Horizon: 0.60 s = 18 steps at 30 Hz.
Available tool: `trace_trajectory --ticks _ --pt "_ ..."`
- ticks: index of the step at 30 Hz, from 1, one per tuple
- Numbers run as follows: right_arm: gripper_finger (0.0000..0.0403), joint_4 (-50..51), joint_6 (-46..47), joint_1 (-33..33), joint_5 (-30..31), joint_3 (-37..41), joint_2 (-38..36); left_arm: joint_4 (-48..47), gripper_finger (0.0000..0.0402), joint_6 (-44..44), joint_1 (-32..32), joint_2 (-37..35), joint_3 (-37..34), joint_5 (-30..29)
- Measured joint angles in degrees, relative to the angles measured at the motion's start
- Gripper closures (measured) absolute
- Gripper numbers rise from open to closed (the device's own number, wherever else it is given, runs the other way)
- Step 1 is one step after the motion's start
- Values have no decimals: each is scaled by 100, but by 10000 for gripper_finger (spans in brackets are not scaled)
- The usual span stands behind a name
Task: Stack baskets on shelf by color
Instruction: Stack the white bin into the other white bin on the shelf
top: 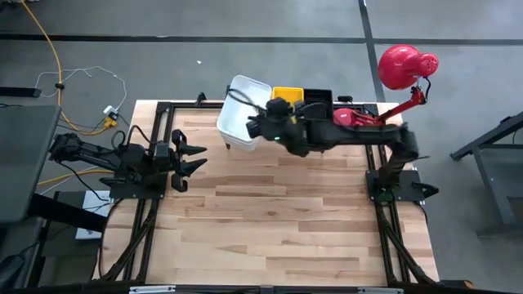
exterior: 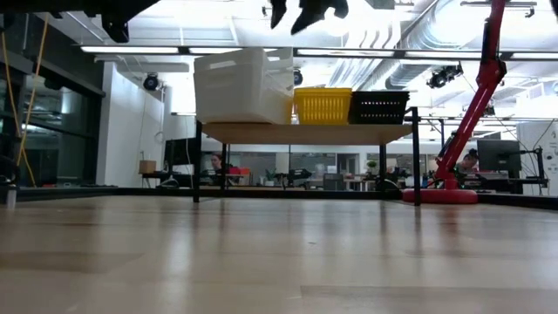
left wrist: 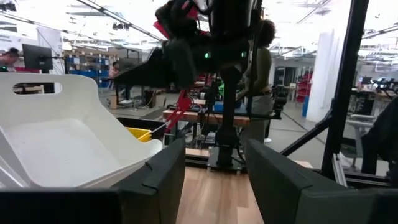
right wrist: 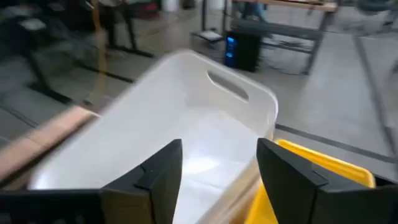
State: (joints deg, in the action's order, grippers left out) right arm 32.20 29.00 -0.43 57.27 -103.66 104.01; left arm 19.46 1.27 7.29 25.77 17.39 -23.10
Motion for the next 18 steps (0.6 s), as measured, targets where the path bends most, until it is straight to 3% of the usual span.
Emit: trace_trajectory --ticks 5,10,18 --pt "206 767 484 4 494 -611 529 -58 245 -2 0 1 0 -1" --pt "206 896 726 -52 861 -720 740 -85 245 -32 0 3 0 -1" --pt "206 936 1272 -246 874 -716 732 -131 245 -117 0 3 0 -3"
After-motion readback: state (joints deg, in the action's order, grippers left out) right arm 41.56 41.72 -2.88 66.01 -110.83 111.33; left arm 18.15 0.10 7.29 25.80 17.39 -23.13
